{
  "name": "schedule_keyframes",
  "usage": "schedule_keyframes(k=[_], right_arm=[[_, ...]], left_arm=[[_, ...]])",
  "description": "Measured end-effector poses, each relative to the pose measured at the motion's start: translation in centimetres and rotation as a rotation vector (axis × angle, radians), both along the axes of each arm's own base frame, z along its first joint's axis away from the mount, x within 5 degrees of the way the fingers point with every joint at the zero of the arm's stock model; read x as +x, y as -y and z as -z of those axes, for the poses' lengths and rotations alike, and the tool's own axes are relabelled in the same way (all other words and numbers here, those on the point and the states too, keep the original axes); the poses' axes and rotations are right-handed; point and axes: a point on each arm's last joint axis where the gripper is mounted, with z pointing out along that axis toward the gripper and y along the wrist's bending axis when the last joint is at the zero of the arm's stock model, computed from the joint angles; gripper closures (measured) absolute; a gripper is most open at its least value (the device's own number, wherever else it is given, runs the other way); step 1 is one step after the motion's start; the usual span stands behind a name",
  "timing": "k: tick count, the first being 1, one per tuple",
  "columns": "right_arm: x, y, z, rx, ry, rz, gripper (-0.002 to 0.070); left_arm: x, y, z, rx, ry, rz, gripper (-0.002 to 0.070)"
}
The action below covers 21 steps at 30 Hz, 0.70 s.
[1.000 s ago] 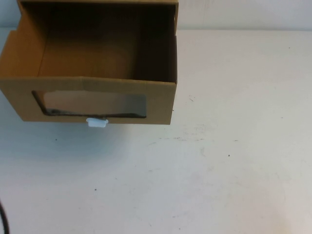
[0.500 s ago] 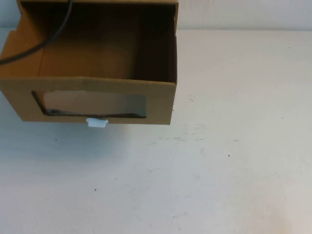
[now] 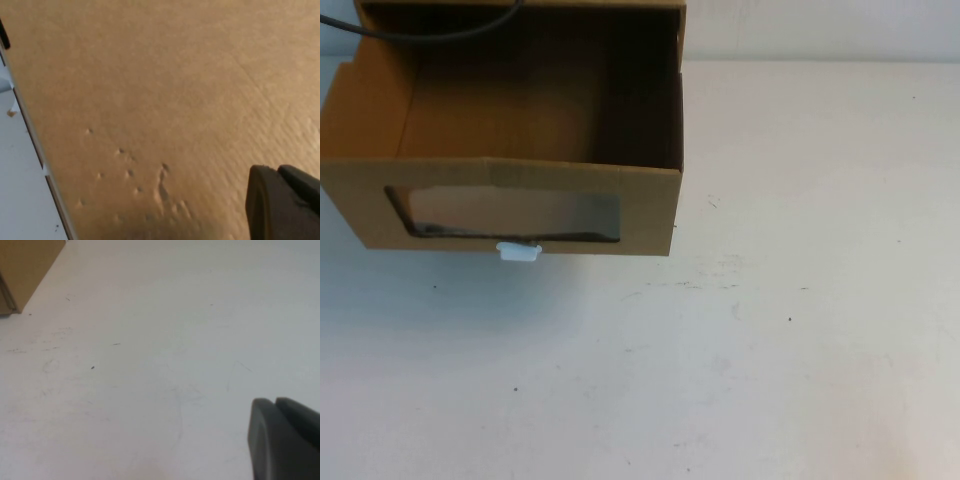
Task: Close the shoe box
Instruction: Press the shoe box with left arm
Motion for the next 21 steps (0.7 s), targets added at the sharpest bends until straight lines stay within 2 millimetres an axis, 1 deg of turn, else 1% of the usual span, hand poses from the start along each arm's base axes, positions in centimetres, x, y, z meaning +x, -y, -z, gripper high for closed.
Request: schedule_keyframes(k=[6,10,13,16,21], right_arm=[[0.0,0.0,0.0,0.000,0.000,0.000,0.0687],[0.0,0.0,0.0,0.000,0.000,0.000,0.0687],[0.0,-0.1,0.0,0.023,0.001,-0.001,0.0687],[0.0,-0.4,-0.3,0.129,0.021,-0.005,0.0687],[0.3,-0.5,-1.9,0.435,0.164,0.024,0.0687]], left_arm=[[0.6,0.0,0.6,0.000,-0.009,-0.001,0.0680],[1.3,0.1,1.6,-0.002,-0.030,0.002,0.0680],[1.3,0.2,1.5,-0.003,-0.024,0.005,0.0680],[1.4,0.3,1.6,-0.003,-0.025,0.008,0.0680],[1.4,0.3,1.6,-0.003,-0.022,0.008,0.0680]])
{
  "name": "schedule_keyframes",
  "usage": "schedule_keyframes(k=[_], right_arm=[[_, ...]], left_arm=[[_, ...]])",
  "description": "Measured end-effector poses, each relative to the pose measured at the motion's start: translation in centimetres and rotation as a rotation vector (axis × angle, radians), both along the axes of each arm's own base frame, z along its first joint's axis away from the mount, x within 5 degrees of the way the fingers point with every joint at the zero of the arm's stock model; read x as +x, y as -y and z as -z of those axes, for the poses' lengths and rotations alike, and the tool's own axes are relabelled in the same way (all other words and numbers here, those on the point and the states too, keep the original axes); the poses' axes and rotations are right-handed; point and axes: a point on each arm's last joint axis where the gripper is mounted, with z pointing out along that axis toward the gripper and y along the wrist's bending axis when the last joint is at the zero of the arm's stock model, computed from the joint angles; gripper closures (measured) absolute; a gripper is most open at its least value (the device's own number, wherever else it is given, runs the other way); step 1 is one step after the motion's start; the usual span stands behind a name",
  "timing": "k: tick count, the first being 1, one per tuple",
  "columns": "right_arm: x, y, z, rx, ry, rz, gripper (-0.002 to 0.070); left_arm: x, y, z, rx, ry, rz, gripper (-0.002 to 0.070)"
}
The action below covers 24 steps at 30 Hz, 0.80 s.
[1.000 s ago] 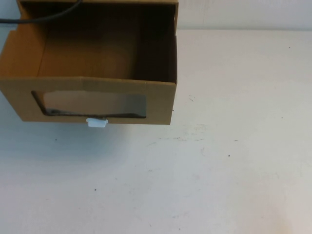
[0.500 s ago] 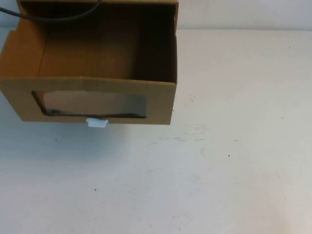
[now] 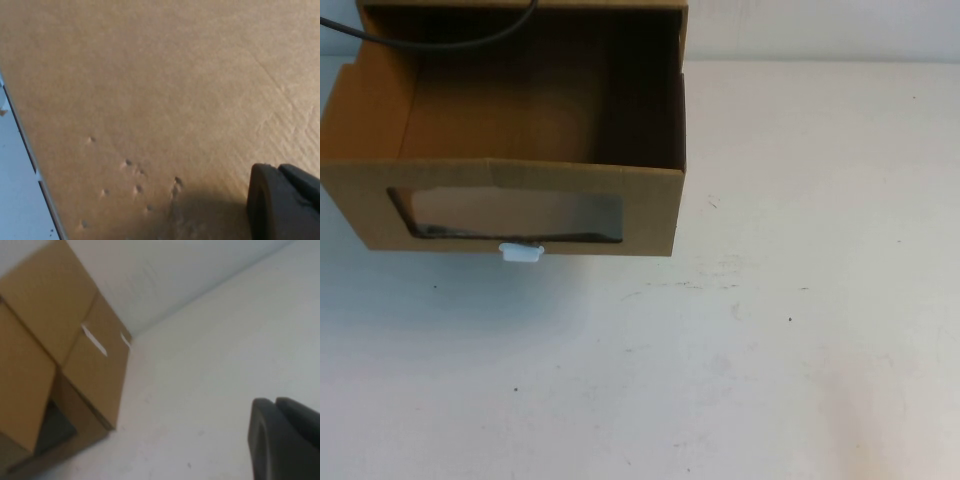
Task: Close the shoe box
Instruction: Press the shoe box with left arm, then close the shoe box with your right arm
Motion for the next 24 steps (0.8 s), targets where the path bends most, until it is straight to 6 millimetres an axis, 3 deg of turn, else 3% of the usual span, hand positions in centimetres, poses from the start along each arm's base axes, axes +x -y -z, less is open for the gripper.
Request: schedule_keyframes(k=[4,8,15,20,24], right_arm=[[0.1,0.4,-0.9,0.145,0.088,0.050,0.0687],[-0.3,-0.4,-2.0,0.194,0.016,-0.041,0.0687],[0.4,-2.6,-8.2,-0.053,-0.399,-0.311,0.0687],[3.7,-3.3,-12.6,-0.207,-0.569,-0.468,0.0687],[7.2,-4.0,-15.0,-0.248,-0.614,-0.571,0.0687]], left_arm=[[0.0,0.0,0.0,0.000,0.001,-0.001,0.0680],[0.0,0.1,0.0,0.000,0.001,0.001,0.0680],[0.0,0.1,0.0,0.000,0.001,0.001,0.0680],[0.0,0.1,0.0,0.000,0.001,0.001,0.0680],[0.0,0.1,0.0,0.000,0.001,0.001,0.0680]])
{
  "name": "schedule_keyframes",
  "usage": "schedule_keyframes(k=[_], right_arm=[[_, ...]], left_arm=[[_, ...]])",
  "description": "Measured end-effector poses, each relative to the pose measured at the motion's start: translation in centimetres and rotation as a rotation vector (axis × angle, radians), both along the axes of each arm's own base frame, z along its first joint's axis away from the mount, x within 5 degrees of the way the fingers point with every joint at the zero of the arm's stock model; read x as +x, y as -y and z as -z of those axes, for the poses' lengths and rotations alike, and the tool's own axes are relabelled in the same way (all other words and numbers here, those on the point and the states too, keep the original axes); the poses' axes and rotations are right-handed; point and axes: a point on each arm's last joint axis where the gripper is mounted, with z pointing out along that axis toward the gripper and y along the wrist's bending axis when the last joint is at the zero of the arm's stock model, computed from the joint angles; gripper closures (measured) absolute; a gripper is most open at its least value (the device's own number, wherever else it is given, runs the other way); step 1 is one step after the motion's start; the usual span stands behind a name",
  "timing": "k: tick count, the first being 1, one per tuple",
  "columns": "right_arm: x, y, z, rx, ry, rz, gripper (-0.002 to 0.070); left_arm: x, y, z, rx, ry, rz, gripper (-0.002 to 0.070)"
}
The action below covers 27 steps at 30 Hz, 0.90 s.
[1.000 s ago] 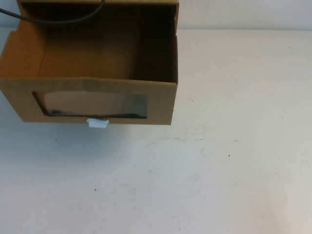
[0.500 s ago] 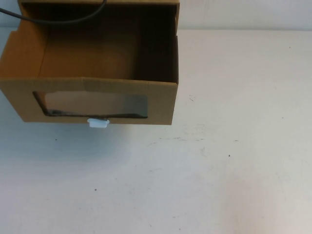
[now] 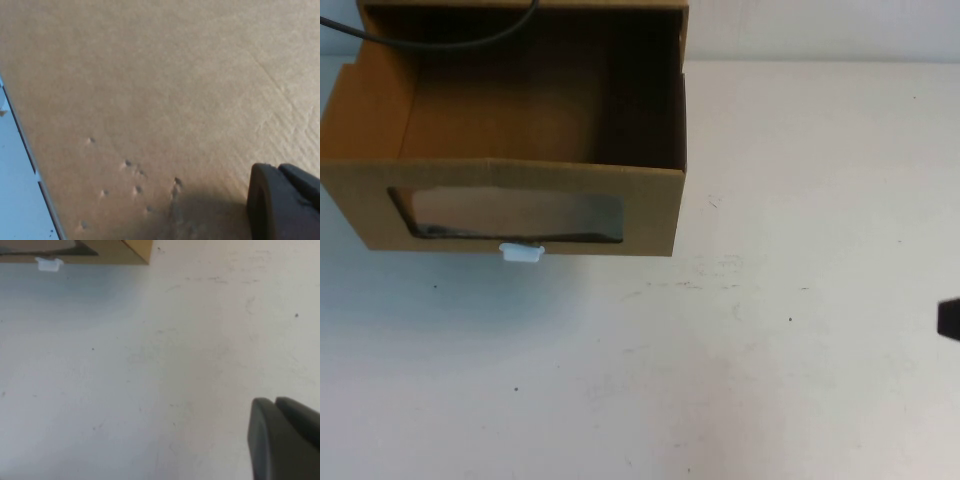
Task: Close the shoe box
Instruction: Close the shoe box with your right arm
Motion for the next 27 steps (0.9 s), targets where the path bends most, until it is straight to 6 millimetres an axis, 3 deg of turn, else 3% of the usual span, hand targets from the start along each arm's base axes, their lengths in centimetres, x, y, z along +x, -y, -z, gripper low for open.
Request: schedule_keyframes(k=[4,9,15,20,27], right_arm=[[3.1,-1.9,-2.0,-0.001,0.005,-0.114,0.0687],[4.8,-6.8,-3.4,-0.063,0.019,-0.251,0.0687],[4.4,-14.4,-3.2,-0.188,0.121,-0.374,0.0687],[4.3,-19.8,-2.1,-0.167,0.252,-0.391,0.0687],[6.0,-24.1,-1.3,-0.018,0.450,-0.393,0.0687]], left_arm=[[0.0,0.0,0.0,0.000,0.000,0.000,0.0680],[0.0,0.0,0.0,0.000,0.000,0.000,0.0680],[0.0,0.0,0.0,0.000,0.000,0.000,0.0680],[0.0,0.0,0.0,0.000,0.000,0.000,0.0680],[0.0,0.0,0.0,0.000,-0.002,0.001,0.0680]])
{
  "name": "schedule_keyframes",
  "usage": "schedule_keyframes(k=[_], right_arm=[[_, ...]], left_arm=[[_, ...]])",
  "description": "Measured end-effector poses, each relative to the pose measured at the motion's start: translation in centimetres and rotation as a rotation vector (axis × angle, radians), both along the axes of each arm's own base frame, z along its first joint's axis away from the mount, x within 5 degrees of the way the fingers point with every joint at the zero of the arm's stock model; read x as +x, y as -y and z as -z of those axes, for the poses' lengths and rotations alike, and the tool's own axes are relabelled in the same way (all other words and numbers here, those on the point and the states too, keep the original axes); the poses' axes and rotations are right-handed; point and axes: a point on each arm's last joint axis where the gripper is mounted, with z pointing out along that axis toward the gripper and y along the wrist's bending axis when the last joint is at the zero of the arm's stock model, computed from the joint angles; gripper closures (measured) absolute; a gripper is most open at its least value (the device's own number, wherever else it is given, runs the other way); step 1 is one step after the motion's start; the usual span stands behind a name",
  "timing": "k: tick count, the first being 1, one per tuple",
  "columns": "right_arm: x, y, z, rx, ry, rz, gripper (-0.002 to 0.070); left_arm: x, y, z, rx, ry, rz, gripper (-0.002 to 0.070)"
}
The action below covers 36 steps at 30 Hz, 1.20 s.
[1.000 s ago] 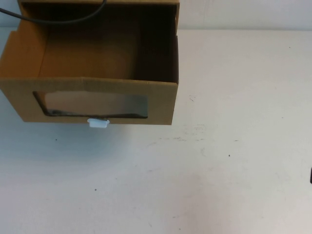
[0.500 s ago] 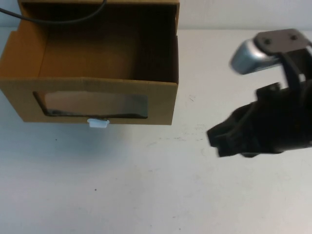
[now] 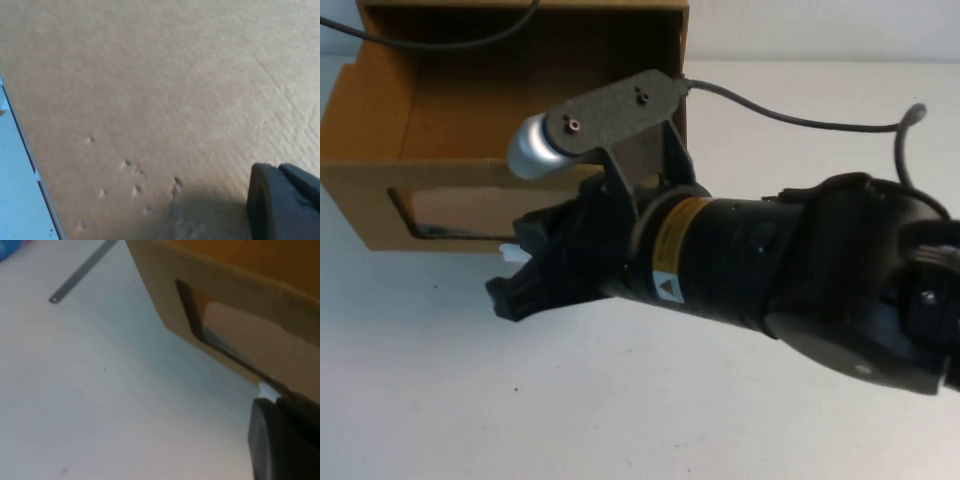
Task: Close the shoe box
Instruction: Close the shoe box with your right arm
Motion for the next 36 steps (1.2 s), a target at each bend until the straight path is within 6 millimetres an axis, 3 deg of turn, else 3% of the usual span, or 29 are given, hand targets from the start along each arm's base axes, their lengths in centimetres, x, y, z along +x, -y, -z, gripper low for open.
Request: schedule_keyframes(k=[9,17,24,36], right_arm=[[2.4,-3.7,0.5,0.013,0.056,-0.001,0.0687],[4.8,-5.6,0.4,-0.046,0.052,0.065,0.0687],[7.2,-4.9,0.7,-0.022,0.043,0.122,0.0687],[11.0,-3.0,-0.8,0.111,0.082,0.184,0.0687]], left_arm=[[0.0,0.0,0.0,0.000,0.000,0.000,0.0680],[0.0,0.0,0.0,0.000,0.000,0.000,0.0680],[0.0,0.0,0.0,0.000,0.000,0.000,0.0680],[0.0,0.0,0.0,-0.001,0.002,-0.001,0.0680]])
